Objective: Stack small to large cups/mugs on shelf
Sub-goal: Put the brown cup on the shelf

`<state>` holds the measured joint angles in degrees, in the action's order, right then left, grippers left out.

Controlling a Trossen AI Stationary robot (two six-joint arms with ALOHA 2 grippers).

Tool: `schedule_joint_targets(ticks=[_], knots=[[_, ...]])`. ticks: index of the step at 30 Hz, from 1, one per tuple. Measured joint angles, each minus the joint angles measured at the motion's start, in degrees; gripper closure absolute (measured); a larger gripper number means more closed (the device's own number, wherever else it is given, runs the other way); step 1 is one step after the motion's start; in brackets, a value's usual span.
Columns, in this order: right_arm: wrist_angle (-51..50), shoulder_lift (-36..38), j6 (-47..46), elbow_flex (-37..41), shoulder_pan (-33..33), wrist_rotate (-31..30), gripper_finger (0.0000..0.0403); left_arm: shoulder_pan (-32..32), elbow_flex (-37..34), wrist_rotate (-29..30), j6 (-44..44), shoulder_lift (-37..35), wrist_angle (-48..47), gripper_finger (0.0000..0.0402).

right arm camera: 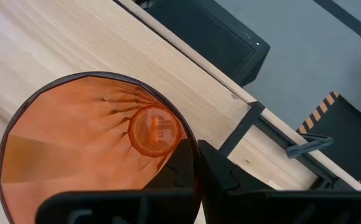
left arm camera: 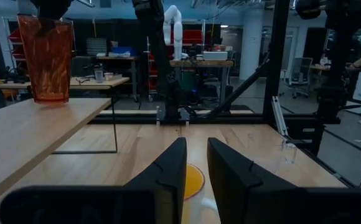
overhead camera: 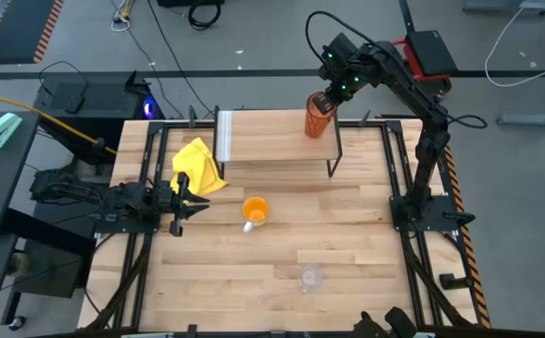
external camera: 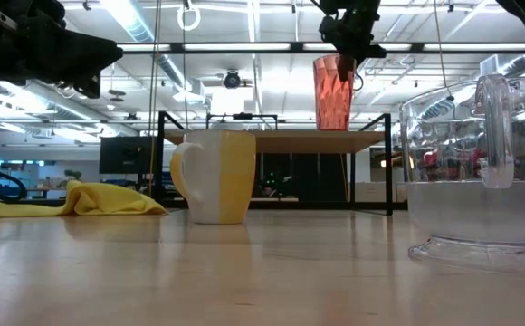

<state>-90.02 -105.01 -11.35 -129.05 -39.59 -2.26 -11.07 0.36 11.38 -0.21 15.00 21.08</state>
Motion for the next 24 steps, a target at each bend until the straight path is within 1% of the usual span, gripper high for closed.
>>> schedule_joint_targets(ticks=[9,18,24], knots=[[0.0,0.0,-0.02,0.02,0.0,-0.02,0.0396,-0.02,0.0,0.0,-0.04,-0.02,0.0,0.0324],[0.02,0.0,0.85,0.11,0.0,-0.02,0.0396,-0.01,0.0,-0.02,-0.13,0.0,0.0,0.0329],[0.89,0.36,1.51,3.22,0.0,0.22,0.0396,-0.02,0.01,-0.02,-0.13,-0.02,0.0,0.0323]])
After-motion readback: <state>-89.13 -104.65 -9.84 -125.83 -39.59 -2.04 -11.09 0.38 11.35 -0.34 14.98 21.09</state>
